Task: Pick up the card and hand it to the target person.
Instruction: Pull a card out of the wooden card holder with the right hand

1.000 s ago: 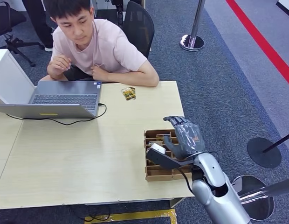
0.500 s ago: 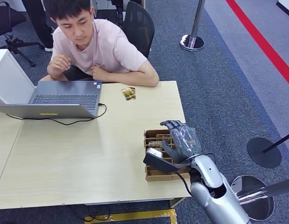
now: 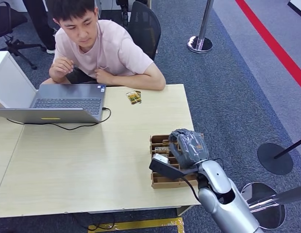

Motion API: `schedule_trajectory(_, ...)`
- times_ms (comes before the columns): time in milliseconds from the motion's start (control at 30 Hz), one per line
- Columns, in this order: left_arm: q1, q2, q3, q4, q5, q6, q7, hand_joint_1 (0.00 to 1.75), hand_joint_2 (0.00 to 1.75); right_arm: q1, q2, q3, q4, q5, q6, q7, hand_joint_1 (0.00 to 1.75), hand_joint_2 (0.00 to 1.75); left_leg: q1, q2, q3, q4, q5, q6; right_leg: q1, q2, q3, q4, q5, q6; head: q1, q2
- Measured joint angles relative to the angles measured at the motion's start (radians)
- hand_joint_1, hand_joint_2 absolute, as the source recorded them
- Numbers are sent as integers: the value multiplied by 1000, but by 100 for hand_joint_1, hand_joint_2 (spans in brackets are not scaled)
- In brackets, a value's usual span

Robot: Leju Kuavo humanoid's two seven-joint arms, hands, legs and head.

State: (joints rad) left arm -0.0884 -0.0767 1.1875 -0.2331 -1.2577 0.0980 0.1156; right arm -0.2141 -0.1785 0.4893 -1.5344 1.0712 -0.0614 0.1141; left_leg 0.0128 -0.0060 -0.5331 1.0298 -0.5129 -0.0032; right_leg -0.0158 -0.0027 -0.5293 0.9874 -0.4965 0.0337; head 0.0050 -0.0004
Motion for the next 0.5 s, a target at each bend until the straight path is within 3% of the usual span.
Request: schedule_trajectory(500,0,0,0,0,0,0,0,0,0,-1,0,1,1,0,0,0,89,175,0,0,0,0,0,0,0,0,0,0,0,0,0,0)
